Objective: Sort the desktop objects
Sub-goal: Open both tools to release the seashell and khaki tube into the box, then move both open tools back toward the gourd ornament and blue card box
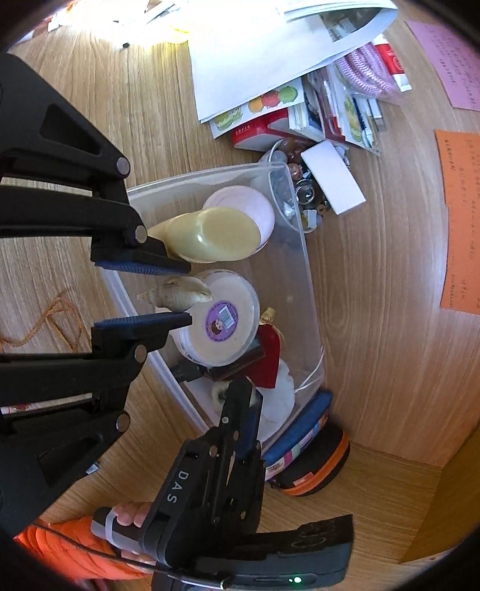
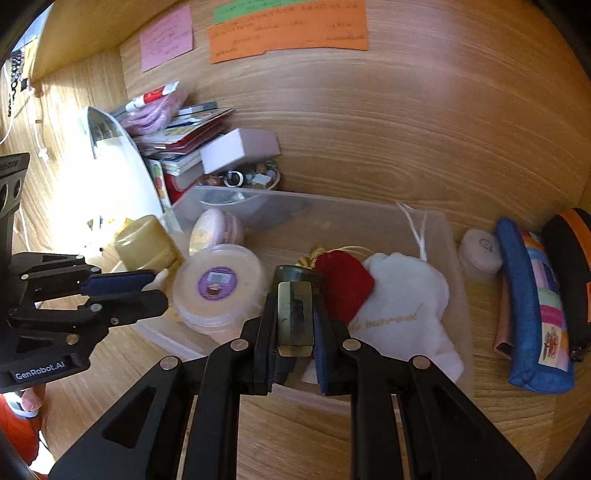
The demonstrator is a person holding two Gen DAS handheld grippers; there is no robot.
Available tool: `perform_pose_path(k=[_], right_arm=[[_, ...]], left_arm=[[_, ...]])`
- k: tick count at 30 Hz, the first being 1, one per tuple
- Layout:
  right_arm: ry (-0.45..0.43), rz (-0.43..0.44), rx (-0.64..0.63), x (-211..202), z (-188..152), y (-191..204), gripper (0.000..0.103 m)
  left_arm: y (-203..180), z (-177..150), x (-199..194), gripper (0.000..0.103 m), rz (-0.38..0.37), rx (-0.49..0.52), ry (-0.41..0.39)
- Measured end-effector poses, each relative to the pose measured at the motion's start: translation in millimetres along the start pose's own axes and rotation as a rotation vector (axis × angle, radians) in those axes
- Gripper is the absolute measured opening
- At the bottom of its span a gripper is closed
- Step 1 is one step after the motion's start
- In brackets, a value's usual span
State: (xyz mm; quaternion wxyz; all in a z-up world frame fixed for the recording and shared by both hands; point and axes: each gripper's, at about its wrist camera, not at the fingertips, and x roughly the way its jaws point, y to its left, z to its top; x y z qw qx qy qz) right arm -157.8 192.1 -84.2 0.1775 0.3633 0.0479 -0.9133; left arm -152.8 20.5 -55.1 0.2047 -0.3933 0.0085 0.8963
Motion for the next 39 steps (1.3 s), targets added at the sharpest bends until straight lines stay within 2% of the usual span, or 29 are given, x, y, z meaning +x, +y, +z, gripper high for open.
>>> perform_pose_path(k=[4,13,14,16,19,26,28,30,34,39], right_arm=[[0.004,-0.010,0.007,3,-3,-5,0.015],[-0.008,-0.019,0.005,2,-2,-7,0.015],[-0.015,-0.019,0.002,1,-2,-7,0.015],[-0.024,-0.022,0.001,-2,-1,-6,0.015],[-0.024,-0.020,-0.002,-3,0,-6,0.017],[-0.061,-0.047,-0.026,-21,6,2,0.039],[-0.077,-0.049,-0.028,-30,6,5,0.045],[-0.094,-0.060,-0.031,-40,6,9,0.053],[-0.123,-0.095,-0.048,-60,0,17,0.063],[-0.170,-0.137,-0.060,-88,-12,26,0.076]], left_arm=[[4,0,1,0.019,-0.019,-0.014,0.000],[-4,-1,-3,0.019,0.026,0.027,-0.020],[-8,-1,-5,0.021,0.032,0.039,-0.027],[-14,-1,-8,0.031,0.062,0.057,-0.035],[-21,-1,-14,0.036,0.095,0.076,-0.053],[-28,-4,-33,0.049,0.163,0.086,-0.081],[-29,-6,-40,0.064,0.181,0.084,-0.094],[-29,-8,-50,0.074,0.211,0.081,-0.118],[-31,-12,-64,0.088,0.239,0.080,-0.152],[-37,-21,-81,0.093,0.278,0.081,-0.180]])
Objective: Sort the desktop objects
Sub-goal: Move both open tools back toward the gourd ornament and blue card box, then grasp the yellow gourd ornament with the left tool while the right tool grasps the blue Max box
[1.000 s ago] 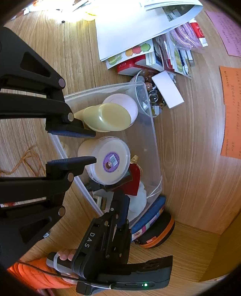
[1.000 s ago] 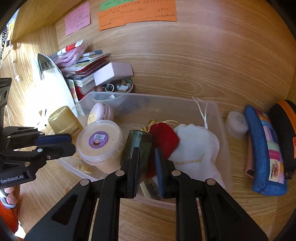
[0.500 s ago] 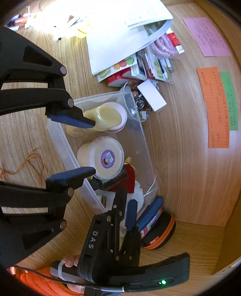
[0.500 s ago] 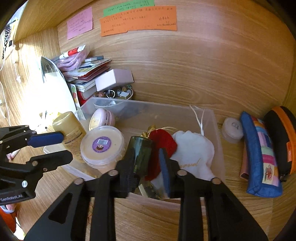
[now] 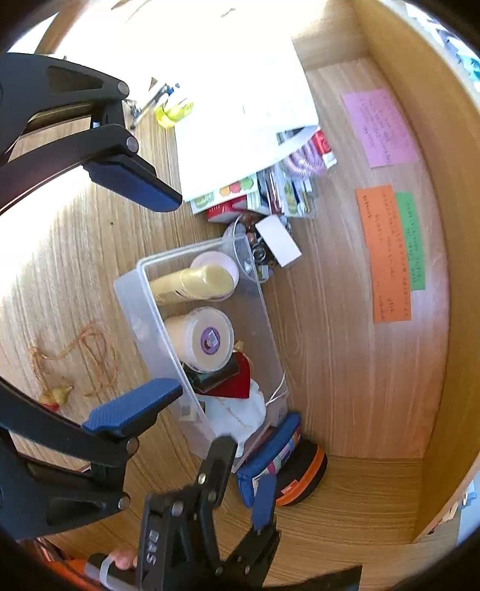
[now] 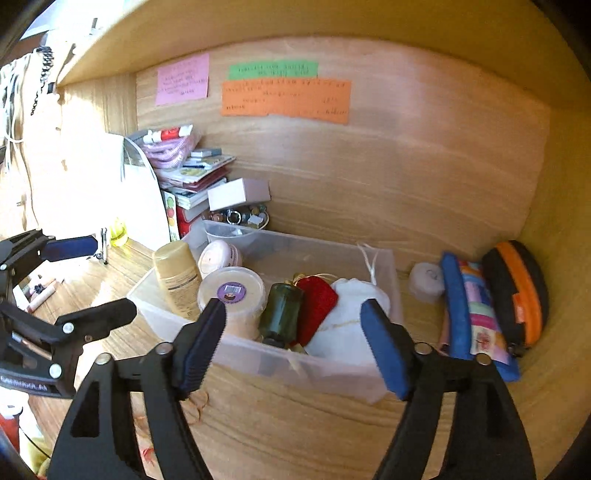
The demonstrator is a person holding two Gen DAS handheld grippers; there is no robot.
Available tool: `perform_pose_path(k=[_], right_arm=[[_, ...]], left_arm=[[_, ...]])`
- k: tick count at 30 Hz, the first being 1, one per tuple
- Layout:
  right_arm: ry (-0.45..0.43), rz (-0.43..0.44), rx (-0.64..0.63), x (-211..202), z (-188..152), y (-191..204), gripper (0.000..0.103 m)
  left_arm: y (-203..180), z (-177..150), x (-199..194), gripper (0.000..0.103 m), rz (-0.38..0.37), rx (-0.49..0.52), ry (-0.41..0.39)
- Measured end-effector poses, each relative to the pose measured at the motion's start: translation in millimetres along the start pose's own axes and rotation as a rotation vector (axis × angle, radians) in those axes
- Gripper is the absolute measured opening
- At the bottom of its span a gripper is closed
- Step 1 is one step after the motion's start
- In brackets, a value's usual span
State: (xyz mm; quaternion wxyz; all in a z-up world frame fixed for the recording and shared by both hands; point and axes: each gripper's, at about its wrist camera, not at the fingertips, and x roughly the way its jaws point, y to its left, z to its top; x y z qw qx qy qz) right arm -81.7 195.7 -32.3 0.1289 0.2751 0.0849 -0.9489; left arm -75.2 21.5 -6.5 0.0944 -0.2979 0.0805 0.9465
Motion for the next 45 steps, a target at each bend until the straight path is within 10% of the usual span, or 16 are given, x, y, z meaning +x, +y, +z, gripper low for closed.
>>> perform_pose_path(k=[11,28,39,45], right_arm=[[-0.036,-0.043,0.015,-54,-37,11,0.083],[0.141,-0.006,0.069,-51,-124,15,0.081],[0.223,0.028,0.034,-27,-144,29,0.043],[0.230,0.026,-0.003,-22,-144,33,0.039]], left_arm=[[-8,-22,-18,0.097,0.001,-0.016,0.021],[-41,-86,17,0.097,-0.096,0.004,0.225],[-45,-97,33,0.097,-0.152,-0.011,0.294],[-41,-96,34,0.097,-0.164,-0.032,0.297]])
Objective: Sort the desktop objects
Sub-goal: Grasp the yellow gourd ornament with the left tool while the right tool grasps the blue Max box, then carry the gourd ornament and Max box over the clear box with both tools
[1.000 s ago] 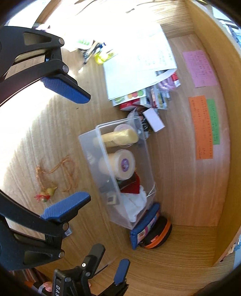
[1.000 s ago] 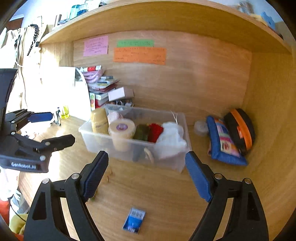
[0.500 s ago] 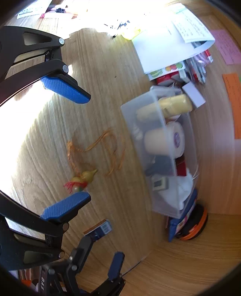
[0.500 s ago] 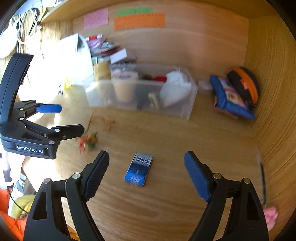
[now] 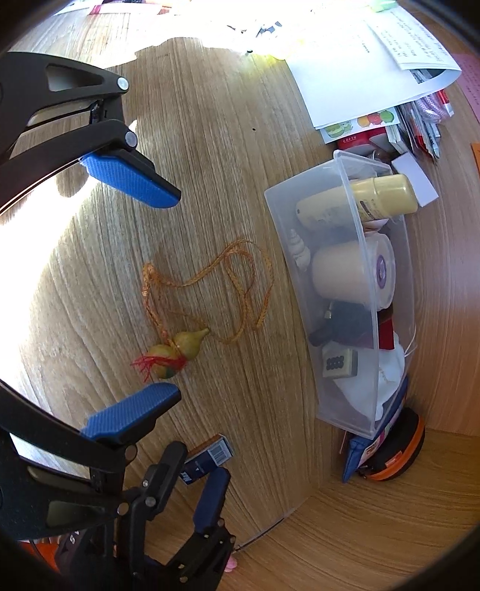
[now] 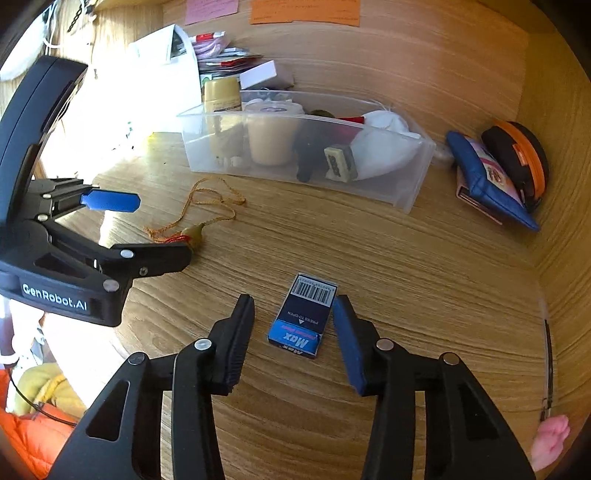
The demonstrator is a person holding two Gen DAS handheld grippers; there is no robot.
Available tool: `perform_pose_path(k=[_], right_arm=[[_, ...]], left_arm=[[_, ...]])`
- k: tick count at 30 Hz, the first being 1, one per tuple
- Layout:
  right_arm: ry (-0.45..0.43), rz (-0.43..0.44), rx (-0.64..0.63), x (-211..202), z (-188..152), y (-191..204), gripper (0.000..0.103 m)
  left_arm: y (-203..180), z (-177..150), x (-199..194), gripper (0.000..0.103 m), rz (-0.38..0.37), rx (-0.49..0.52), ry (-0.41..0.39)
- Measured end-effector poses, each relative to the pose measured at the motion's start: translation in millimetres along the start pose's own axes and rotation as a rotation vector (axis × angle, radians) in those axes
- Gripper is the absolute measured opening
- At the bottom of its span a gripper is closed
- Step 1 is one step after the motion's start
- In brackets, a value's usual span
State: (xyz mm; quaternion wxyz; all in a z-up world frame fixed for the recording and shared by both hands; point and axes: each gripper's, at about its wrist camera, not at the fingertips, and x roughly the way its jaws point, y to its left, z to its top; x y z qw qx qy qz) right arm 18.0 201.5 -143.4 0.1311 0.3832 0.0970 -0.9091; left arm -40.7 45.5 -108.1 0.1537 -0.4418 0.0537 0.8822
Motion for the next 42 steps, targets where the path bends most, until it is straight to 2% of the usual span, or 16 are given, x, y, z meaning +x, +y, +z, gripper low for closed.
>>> perform_pose_path(k=[2,5,10,11,13,15,17,21,22,24,32,42], right_arm=[[0.000,-0.002,-0.005,0,1,1,0.039],[0.003,0.007,0.010,1,1,-1,0.038],[0.003,0.030,0.043,2,-1,-4,0.038],[0.001,0.034,0.046,1,-1,-4,0.037],[-0.001,0.042,0.044,1,-1,-4,0.034],[-0.002,0.053,0.048,1,-1,-3,0.027],[-0.001,0.054,0.048,1,-1,-2,0.025],[-0.003,0.053,0.055,0,-1,-3,0.025],[0.000,0.060,0.061,0,0,-3,0.025],[0.001,0.085,0.079,-1,0,-6,0.025],[-0.042,0.088,0.123,-15,13,-22,0.025],[-0.143,0.055,0.114,-43,53,-34,0.025]], left_arm=[[-2,0,-1,0.092,0.002,0.012,-0.005],[-6,0,5,0.074,0.009,0.028,0.020],[-12,-1,5,0.063,0.008,0.051,0.016],[-13,-2,4,0.062,0.006,0.054,0.015],[-14,-2,3,0.052,0.002,0.060,0.010],[-15,-3,2,0.045,-0.002,0.063,0.007],[-13,-2,2,0.042,-0.011,0.052,0.001],[-5,-1,0,0.021,-0.028,0.020,-0.002],[-2,0,0,0.019,-0.034,0.010,0.001],[5,0,0,0.019,-0.041,-0.010,0.001],[23,6,-20,0.019,-0.007,-0.037,-0.060],[35,41,-64,0.019,0.000,-0.007,-0.161]])
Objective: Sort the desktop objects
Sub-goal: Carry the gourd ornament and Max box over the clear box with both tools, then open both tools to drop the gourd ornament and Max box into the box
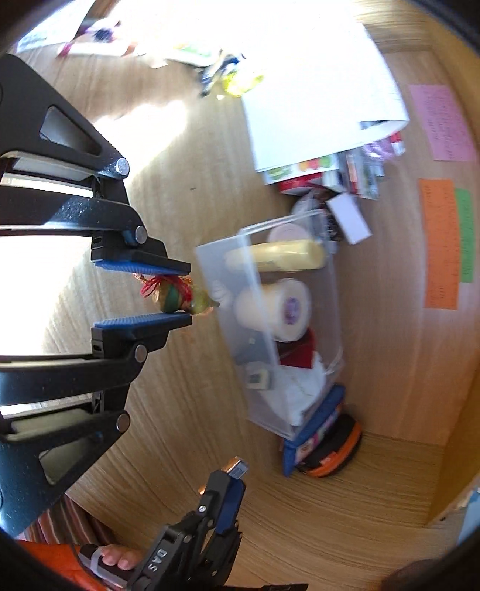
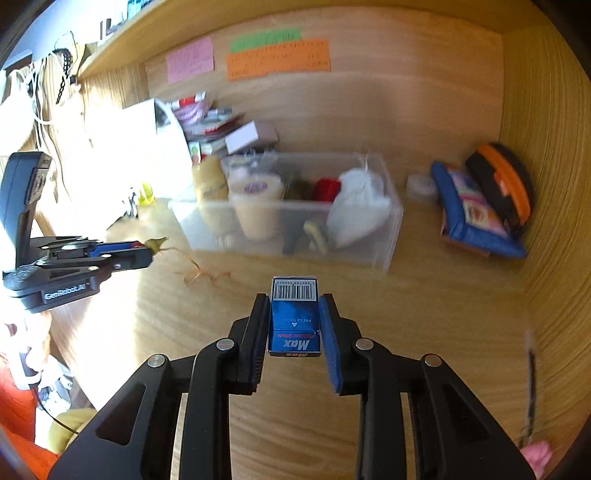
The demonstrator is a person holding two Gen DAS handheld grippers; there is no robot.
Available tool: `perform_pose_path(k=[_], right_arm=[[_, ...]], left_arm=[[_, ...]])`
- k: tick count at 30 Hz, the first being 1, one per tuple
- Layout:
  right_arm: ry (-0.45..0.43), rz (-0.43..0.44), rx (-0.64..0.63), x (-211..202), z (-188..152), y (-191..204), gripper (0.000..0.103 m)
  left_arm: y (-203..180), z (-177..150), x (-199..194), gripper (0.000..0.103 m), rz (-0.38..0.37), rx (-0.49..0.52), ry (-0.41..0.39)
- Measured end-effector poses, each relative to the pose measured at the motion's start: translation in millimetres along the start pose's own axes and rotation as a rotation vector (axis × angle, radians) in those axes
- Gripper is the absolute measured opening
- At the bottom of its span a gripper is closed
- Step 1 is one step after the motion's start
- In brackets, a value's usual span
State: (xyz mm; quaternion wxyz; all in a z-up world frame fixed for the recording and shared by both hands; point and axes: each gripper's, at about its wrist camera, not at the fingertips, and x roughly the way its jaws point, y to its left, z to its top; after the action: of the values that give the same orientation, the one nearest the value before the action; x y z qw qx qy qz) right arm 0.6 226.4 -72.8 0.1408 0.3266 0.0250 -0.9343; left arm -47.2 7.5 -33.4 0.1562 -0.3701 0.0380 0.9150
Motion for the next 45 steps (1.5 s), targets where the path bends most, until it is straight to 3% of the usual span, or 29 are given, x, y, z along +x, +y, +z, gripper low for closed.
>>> perform_pose_path(k=[12,22,38,45], right_arm=[[-0.102,0.034,-0.040,-13,66,1,0.025],[-0.110,0.036,-0.056,14,108,0,0.025],[0.029,0.030,0.001,110,103,-28,0.025],[0.051,0.008,0.007,129,97,-37,0.025]], left_arm=[[1,66,-36,0.019,0.003,0.051,-0.117],[6,118,-16,0.019,-0.023,0.037,-0.125],[5,115,98,0.019,-0.046,0.028,0.055],[-3,109,114,0.019,-0.061,0.062,0.042]])
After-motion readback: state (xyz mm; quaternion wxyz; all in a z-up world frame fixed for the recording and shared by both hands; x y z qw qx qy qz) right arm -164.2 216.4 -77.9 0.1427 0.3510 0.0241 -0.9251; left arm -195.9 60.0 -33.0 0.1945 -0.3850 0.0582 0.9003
